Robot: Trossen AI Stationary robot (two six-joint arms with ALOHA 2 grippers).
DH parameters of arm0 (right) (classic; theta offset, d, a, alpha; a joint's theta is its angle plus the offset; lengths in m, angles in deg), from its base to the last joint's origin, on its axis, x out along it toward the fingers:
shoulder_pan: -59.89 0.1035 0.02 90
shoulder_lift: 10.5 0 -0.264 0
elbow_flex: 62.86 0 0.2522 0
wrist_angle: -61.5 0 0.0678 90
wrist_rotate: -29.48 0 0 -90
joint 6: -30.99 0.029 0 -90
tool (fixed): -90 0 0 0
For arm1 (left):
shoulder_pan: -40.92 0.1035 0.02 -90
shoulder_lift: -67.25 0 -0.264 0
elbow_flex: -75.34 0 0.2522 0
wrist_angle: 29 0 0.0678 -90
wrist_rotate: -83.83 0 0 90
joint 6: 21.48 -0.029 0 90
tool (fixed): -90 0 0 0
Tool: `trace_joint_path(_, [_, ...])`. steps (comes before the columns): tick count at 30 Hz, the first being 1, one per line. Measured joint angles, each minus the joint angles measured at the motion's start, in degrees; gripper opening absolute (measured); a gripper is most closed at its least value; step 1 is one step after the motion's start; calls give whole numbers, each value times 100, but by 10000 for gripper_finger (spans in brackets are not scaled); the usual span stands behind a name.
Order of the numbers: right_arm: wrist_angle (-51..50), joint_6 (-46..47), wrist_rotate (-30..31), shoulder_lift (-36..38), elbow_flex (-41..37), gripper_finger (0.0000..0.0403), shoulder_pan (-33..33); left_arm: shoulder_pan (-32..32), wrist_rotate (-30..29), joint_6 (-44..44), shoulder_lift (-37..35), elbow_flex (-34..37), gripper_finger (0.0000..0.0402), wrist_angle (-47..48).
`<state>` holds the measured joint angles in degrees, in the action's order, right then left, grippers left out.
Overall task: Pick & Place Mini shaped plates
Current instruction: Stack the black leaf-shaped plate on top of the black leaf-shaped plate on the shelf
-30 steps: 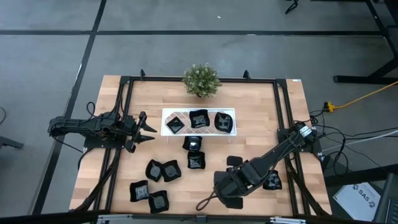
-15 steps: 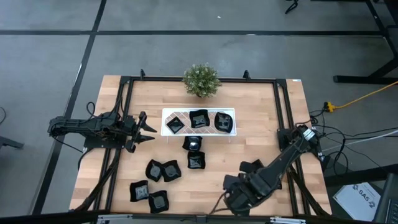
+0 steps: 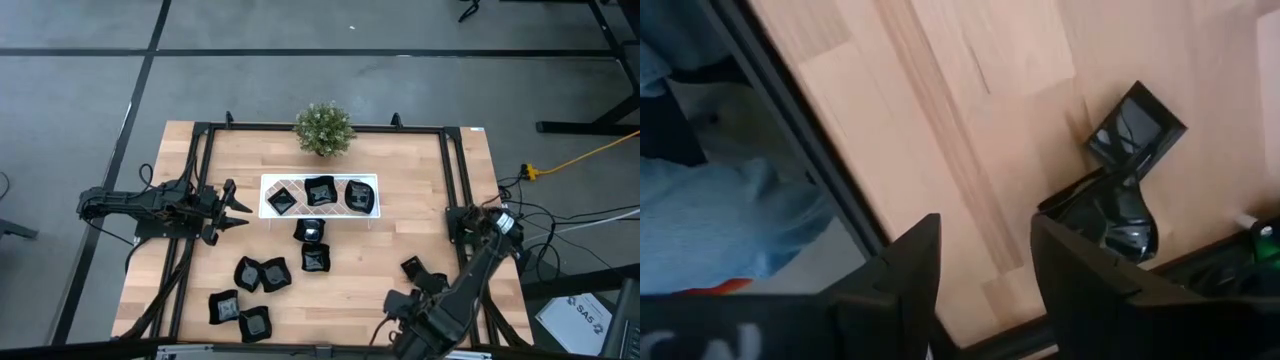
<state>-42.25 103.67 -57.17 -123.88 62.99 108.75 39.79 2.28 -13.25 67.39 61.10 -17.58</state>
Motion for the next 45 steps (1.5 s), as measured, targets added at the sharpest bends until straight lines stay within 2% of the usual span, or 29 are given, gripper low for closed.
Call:
trace_joint_path(12, [-2,406,106,-288,0,156,63,-1,-2,0,0,0,143,1])
trace_joint_path(19, [9,505,-185,-570,-15,156,125,0,-2,0,-1,0,143,0])
trace_joint_path(21, [8,629,-558,-603,-123,156,136,-1,-1,0,-1,0,143,0])
trace_joint_path(24, [-1,1007,-809,-526,-433,156,142,-2,-2,0,0,-1,143,0])
trace_joint_path(29, [-7,1139,-846,-316,-933,156,128,0,0,2,0,0,143,0])
trace_joint_path(45, [117,1454,-1110,-308,-1885,156,117,-1,-1,1,-1,0,143,1])
